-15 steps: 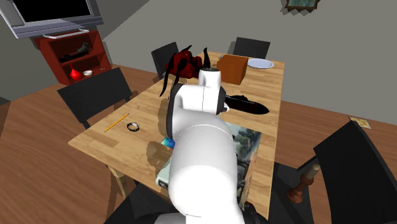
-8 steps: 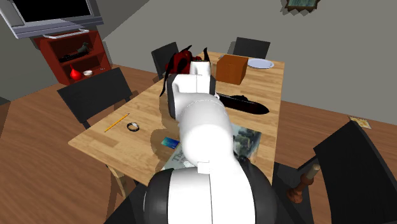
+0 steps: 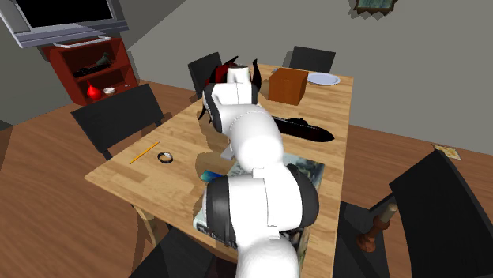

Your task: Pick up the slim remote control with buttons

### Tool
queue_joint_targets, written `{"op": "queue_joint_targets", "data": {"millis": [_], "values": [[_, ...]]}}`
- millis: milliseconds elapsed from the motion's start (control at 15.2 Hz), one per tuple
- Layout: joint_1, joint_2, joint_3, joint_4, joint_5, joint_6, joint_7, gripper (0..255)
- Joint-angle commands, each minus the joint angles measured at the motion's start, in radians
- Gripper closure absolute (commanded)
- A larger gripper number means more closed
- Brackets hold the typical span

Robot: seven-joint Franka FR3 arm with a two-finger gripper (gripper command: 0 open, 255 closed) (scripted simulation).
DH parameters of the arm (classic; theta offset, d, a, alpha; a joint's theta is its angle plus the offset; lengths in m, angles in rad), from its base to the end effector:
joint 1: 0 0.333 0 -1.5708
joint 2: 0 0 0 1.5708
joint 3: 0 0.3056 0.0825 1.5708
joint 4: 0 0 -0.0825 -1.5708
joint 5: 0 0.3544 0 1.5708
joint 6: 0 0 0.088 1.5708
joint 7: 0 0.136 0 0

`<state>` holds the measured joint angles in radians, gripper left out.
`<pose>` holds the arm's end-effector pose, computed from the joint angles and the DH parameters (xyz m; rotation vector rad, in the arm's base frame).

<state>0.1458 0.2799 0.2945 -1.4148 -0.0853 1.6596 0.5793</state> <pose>0.5622 0.2299 0.5090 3.1185 -0.2192 -0.0283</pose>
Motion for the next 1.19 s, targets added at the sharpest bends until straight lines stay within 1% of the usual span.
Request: {"op": "queue_joint_targets", "data": {"millis": [0,66,132,594,726,792,1122], "values": [[0.035,0.106,0.007,0.125,-0.026,0.016,0.034,0],[0.053,0.159,0.007,0.203,-0.043,-0.009,0.044,0],[0.056,0.165,0.006,0.213,-0.044,-0.012,0.045,0],[0.044,0.15,0.004,0.087,-0.041,0.099,0.047,0],[0.044,0.15,0.004,0.086,-0.041,0.099,0.047,0],[0.044,0.15,0.004,0.087,-0.041,0.098,0.047,255],[0.044,0.149,0.004,0.086,-0.041,0.098,0.047,255]]}}
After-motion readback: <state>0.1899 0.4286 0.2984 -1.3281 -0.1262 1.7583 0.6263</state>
